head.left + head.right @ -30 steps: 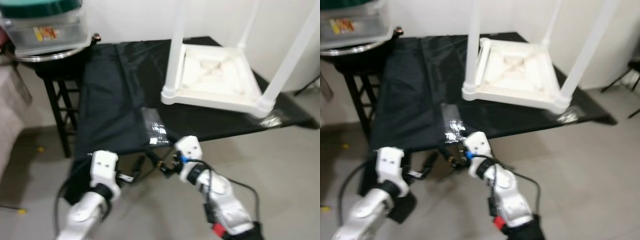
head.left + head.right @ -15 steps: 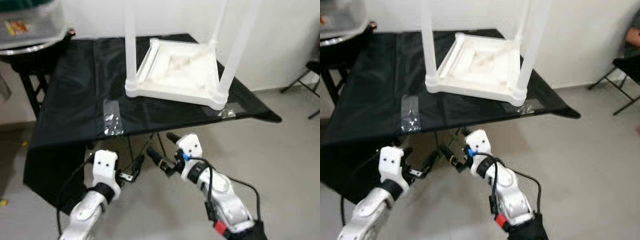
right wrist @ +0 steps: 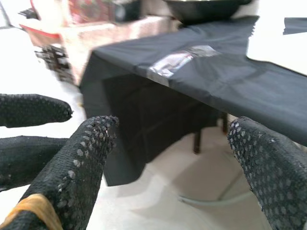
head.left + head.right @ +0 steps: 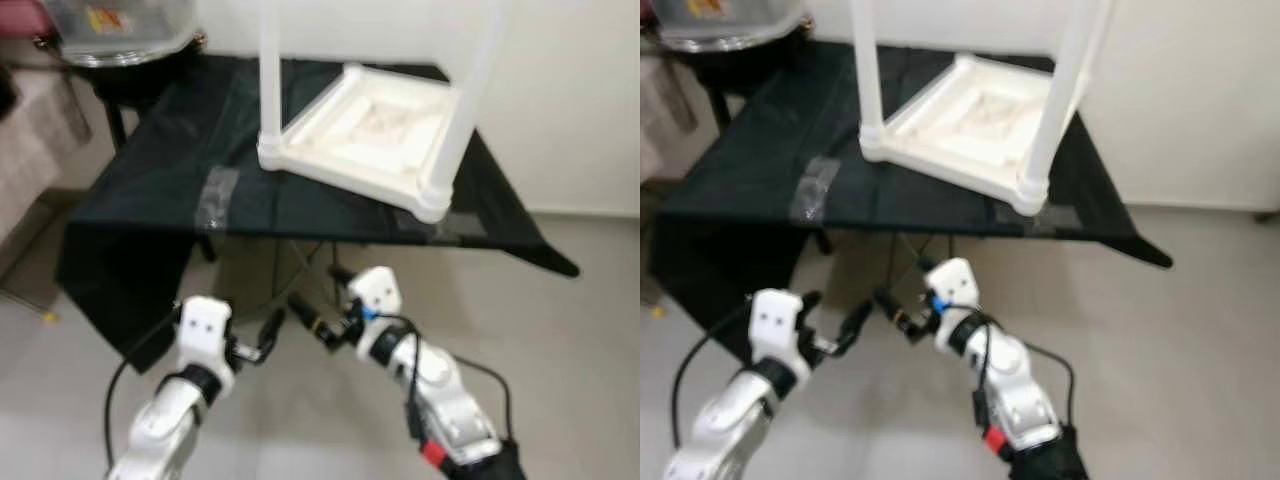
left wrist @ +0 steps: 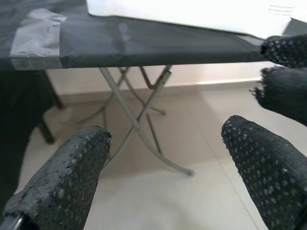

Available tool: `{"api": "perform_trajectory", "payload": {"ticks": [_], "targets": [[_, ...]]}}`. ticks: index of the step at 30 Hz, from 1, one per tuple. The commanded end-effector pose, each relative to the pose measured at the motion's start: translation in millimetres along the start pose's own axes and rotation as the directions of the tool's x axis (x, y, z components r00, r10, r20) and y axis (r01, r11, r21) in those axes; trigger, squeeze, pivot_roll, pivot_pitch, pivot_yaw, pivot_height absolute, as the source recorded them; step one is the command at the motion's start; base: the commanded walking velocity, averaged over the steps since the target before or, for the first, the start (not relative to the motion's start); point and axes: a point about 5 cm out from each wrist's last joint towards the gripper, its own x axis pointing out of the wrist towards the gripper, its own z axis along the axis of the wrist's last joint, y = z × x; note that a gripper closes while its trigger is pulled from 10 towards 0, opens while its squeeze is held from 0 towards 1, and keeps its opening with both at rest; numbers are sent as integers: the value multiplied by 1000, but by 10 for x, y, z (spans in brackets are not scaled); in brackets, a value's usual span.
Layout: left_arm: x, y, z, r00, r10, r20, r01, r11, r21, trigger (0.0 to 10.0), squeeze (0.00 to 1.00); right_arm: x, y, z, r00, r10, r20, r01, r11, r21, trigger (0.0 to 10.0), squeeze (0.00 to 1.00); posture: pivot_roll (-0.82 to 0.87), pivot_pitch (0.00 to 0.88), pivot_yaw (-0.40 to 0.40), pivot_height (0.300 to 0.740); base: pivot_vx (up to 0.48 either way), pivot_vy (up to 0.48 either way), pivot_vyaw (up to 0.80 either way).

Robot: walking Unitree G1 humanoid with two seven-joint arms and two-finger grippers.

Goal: Building children table

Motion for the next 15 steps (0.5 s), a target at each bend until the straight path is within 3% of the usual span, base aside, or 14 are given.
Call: {"api": "perform_trajectory", "payload": {"ticks": [1, 6, 15], "targets": [[10, -26, -14, 1000, -8, -10, 8, 1000, -24, 10000, 0, -45, -55, -24, 1000, -26, -11, 26, 1000, 12, 10000, 0, 23, 150, -19, 740, 0, -442, 794], [12, -24, -11, 1000, -9, -10, 8, 1000, -28, 10000, 0, -44, -77, -28, 999, -49, -13, 49, 998, 34, 10000, 0, 21, 151, -16, 740, 0, -442, 636], [25, -27, -12, 1000, -11, -13, 11, 999, -33, 10000, 0, -41, -100, -29, 998, -59, -18, 60, 998, 37, 10000, 0, 20, 153, -17, 740, 0, -442, 0]]}}
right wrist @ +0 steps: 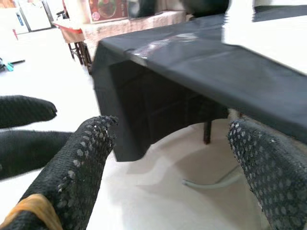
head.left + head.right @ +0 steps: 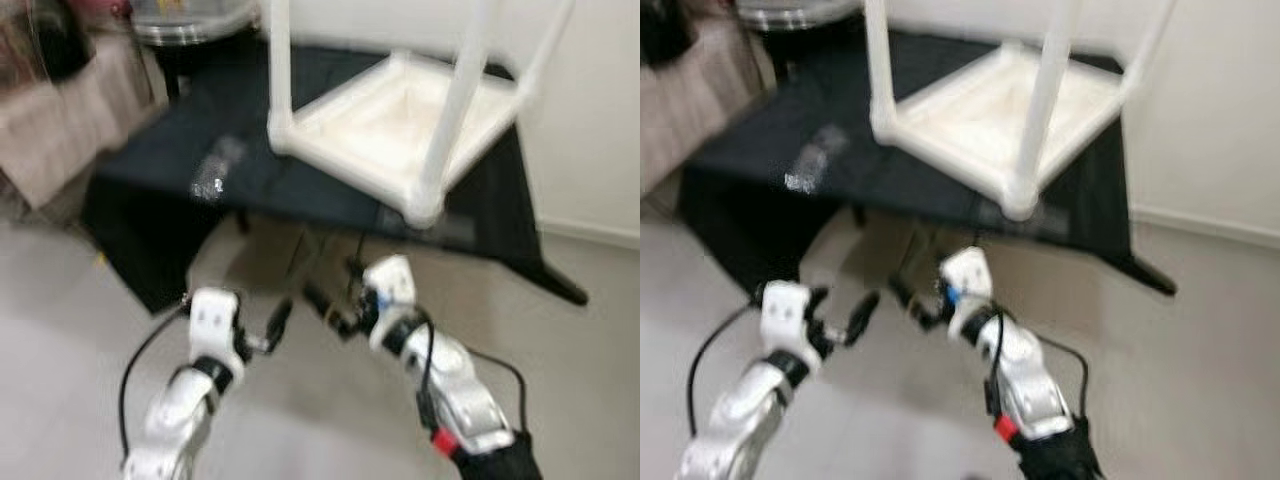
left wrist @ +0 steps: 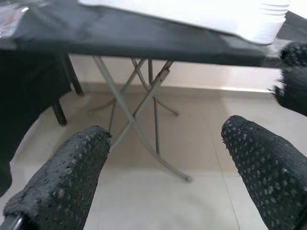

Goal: Building children table

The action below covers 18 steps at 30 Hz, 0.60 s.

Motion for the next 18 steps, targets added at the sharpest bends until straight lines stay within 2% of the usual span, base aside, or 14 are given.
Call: {"api": "perform_trajectory", "payload": {"ticks": [1, 2, 5, 18], "targets": [[0, -58, -44, 1000, -20, -19, 20, 1000, -24, 10000, 0, -52, -31, -49, 1000, -11, -12, 11, 1000, 23, 10000, 0, 21, 154, -18, 740, 0, -442, 0], [0, -58, -44, 1000, -20, -19, 20, 1000, -24, 10000, 0, -52, -31, -49, 1000, -11, -12, 11, 1000, 23, 10000, 0, 21, 154, -18, 740, 0, -442, 0], [0, -59, -43, 1000, -19, -18, 18, 1000, -25, 10000, 0, -50, -10, -49, 1000, 8, -17, -8, 1000, 2, 10000, 0, 21, 154, -19, 740, 0, -440, 800], [0, -61, -42, 1000, -20, -19, 20, 999, -29, 10000, 0, -52, -15, -48, 1000, 6, -16, -6, 1000, 12, 10000, 0, 16, 156, -17, 740, 0, -442, 800]]}}
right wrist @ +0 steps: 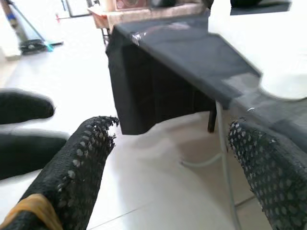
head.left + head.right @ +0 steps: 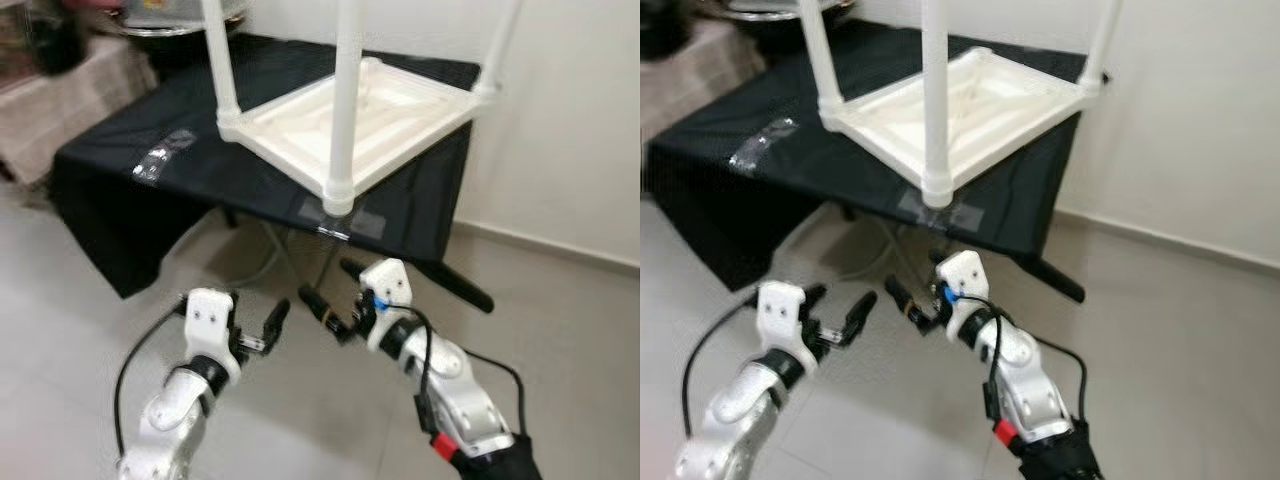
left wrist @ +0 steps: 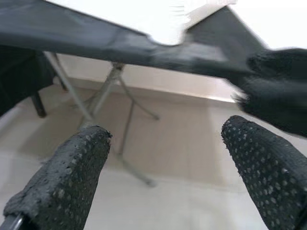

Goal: Building children table

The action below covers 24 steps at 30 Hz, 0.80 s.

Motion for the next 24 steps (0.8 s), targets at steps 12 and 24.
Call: {"api": "perform_trajectory", "payload": {"ticks": [12, 24], "targets": [[-19, 25, -27, 1000, 4, -12, -4, 1000, -6, 10000, 0, 2, 33, -30, 1000, 19, -8, -19, 1000, 16, 10000, 0, 16, 147, -20, 740, 0, -442, 800], [-23, 21, -36, 1000, -1, -15, 1, 1000, -11, 10000, 0, -7, 37, -41, 1000, 15, -9, -15, 1000, 23, 10000, 0, 12, 141, -17, 740, 0, -441, 800]]}}
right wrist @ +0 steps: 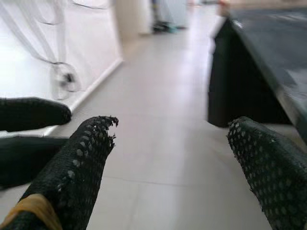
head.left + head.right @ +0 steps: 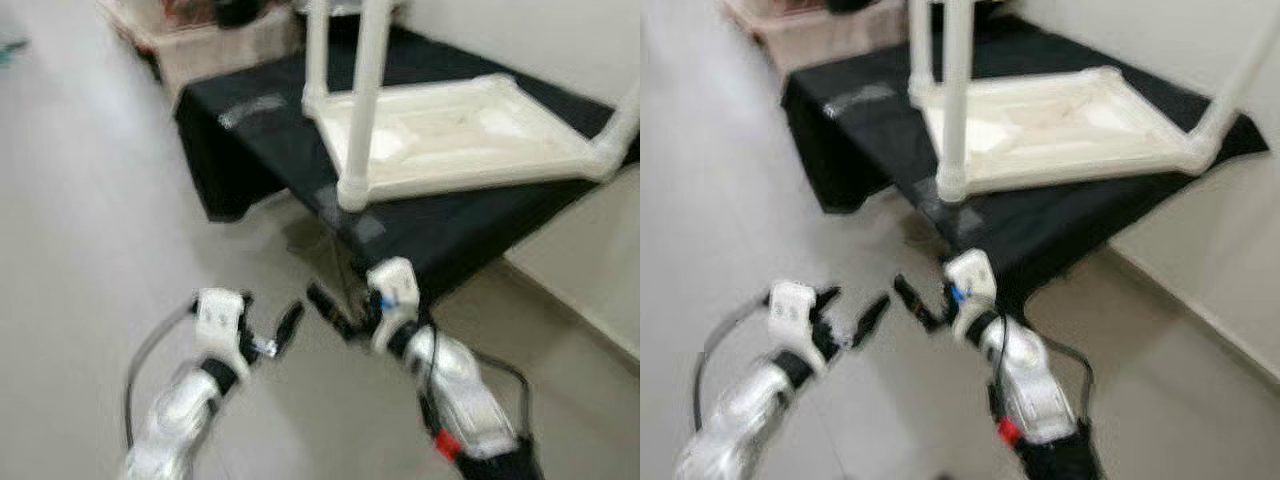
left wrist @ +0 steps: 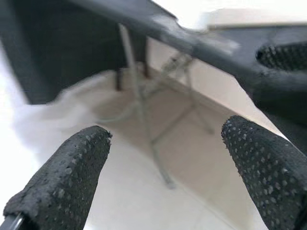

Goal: Building children table

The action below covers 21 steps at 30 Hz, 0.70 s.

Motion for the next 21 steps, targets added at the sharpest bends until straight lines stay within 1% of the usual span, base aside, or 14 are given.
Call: {"api": "perform_trajectory", "payload": {"ticks": [1, 3, 8, 12, 15, 16, 17, 19, 20, 21], "targets": [[7, -39, -24, 1000, -14, -8, 14, 1000, -9, 10000, 0, -50, -32, -43, 1000, -15, -14, 15, 1000, 10, 10000, 0, 12, 141, -17, 740, 0, -442, 800], [7, -37, -21, 1000, -13, -7, 13, 1000, -9, 10000, 0, -49, -33, -36, 1000, -16, -11, 16, 1000, 9, 10000, 0, 12, 143, -17, 740, 0, -441, 628], [12, -35, -14, 1000, -11, -5, 11, 1000, -10, 10000, 0, -48, -44, -19, 1000, -20, -7, 20, 1000, 16, 10000, 0, 11, 146, -16, 740, 0, -442, 0], [14, -31, -11, 1000, -10, -4, 10, 1000, -10, 10000, 0, -43, -36, 2, 1000, 3, -3, -2, 1000, 14, 10000, 0, 11, 149, -16, 740, 0, -439, 0], [14, -23, -2, 1000, -7, -2, 7, 1000, -11, 10000, 0, -48, -21, 55, 997, 76, -12, -77, 995, -67, 10000, 0, 9, 151, -12, 740, 0, -441, 0], [14, -23, -2, 1000, -7, -2, 7, 1000, -11, 10000, 0, -48, -21, 55, 997, 76, -12, -77, 995, -67, 10000, 0, 9, 151, -12, 740, 0, -439, 0], [20, -5, 13, 1000, 2, 3, -2, 1000, -15, 10000, 0, -54, -38, 117, 993, 115, -13, -116, 988, -99, 10000, 0, 7, 155, -11, 740, 0, -442, 0], [25, 5, 20, 1000, 8, 6, -8, 1000, -18, 10000, 0, -54, -46, 148, 991, 130, -12, -130, 985, -110, 10000, 0, 7, 155, -11, 740, 0, -442, 0], [34, 26, 35, 1000, 18, 12, -18, 1000, -15, 10000, 0, -53, -51, 191, 989, 150, -11, -151, 980, -134, 10000, 0, 3, 155, -10, 740, 0, -442, 0], [57, 56, 66, 999, 34, 24, -33, 999, -16, 10000, 0, -46, -59, 239, 986, 168, -16, -169, 970, -176, 10000, 0, 2, 155, -10, 740, 0, -439, 0]]}}
